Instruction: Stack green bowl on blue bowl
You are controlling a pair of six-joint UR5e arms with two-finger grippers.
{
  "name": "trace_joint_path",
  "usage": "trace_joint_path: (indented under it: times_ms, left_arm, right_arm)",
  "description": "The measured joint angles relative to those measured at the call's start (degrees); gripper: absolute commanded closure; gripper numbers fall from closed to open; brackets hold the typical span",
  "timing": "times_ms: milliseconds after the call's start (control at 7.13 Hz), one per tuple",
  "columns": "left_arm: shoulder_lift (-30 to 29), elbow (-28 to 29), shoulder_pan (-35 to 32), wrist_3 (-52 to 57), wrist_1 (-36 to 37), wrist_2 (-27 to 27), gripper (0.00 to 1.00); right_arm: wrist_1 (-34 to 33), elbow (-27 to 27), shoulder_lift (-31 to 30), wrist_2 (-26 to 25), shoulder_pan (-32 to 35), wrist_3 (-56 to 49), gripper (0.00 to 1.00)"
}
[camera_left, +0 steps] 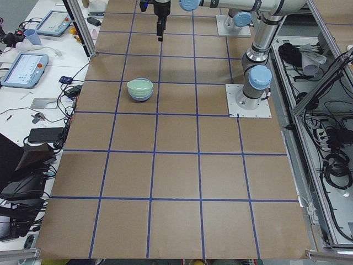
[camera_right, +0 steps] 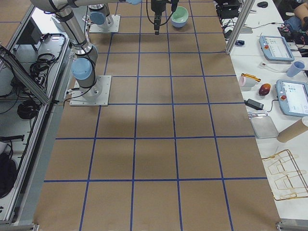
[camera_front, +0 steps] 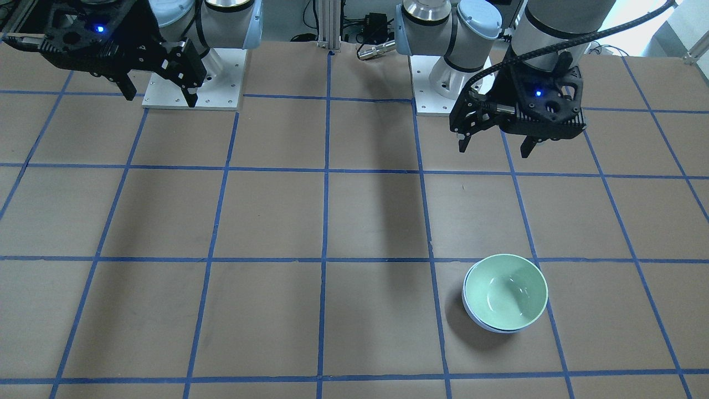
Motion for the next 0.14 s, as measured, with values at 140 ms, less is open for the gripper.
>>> trace_joint_path:
  times_ms: [140]
  left_arm:
    - [0.0,0.0,0.0,0.0,-0.1,0.0,0.0]
  right_arm:
    - [0.0,0.0,0.0,0.0,0.0,0.0,0.0]
